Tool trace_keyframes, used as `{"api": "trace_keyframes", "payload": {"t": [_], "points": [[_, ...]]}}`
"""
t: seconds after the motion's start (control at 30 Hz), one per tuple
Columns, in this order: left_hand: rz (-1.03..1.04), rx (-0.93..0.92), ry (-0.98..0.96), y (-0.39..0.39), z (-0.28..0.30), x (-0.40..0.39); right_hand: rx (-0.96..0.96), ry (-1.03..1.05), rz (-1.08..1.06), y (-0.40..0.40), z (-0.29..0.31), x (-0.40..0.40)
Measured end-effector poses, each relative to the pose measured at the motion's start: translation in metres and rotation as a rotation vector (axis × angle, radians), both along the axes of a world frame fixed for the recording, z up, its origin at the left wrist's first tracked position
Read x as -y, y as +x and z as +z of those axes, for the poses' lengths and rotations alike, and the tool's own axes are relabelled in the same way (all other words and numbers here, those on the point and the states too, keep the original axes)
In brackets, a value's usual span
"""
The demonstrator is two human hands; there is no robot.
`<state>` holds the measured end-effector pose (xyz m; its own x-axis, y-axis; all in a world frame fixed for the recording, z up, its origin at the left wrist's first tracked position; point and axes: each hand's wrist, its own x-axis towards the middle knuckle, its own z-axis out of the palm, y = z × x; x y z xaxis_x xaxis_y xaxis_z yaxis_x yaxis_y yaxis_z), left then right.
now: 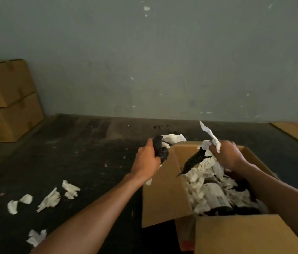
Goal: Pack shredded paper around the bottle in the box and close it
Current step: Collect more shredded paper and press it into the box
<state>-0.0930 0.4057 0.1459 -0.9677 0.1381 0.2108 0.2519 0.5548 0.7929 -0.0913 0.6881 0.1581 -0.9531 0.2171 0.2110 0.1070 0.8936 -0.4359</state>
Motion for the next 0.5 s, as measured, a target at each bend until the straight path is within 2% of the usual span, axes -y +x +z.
{"api": "trace_keyframes", "payload": {"t": [0.17, 0.3, 0.37, 0.43, 0.5], "points": [[0.017, 0.06, -0.007, 0.0, -0.004, -0.099, 0.047, -0.085, -0.067, -0.001, -0.015, -0.069], [0.092, 0.164, -0.001, -0.005, -0.017, -0.154, 0.231, -0.097, -0.093, -0.008, -0.04, -0.096], [0.094, 0.318, -0.031, -0.007, -0.023, -0.171, 0.351, -0.139, -0.021, -0.009, -0.049, -0.104], [0.002, 0.515, -0.078, -0.012, -0.03, -0.179, 0.446, -0.153, 0.065, -0.014, -0.055, -0.114], [-0.1, 0.649, -0.179, -0.017, -0.034, -0.183, 0.463, -0.154, 0.084, -0.022, -0.058, -0.128]]}}
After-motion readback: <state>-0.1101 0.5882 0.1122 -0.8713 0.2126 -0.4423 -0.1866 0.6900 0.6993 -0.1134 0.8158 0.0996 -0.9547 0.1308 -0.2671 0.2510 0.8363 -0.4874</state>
